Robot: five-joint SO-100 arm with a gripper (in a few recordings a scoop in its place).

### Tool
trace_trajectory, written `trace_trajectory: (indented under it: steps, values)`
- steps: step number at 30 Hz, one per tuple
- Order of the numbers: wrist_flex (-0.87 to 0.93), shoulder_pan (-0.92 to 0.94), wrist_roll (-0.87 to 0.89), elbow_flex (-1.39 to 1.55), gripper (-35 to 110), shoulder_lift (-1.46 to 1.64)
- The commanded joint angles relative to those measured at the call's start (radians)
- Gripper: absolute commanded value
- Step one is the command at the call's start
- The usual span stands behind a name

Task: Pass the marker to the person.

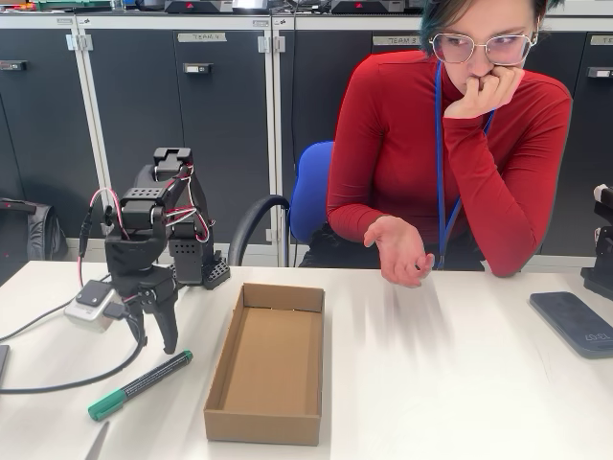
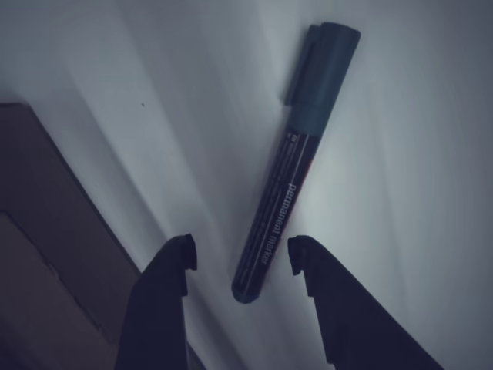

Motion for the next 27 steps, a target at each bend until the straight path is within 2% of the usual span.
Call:
trace_trajectory:
  steps: [1,10,20,27]
  values:
    - [-0.034,-0.003,0.009,-0.123,26,-0.051]
    - [0.015,0.008,0.015,-0.137,26,-0.109]
    - [0.164,0.04,0.041,-0.106,26,-0.091]
    - [0.127,0.071,0.026,-0.091,26,-0.109]
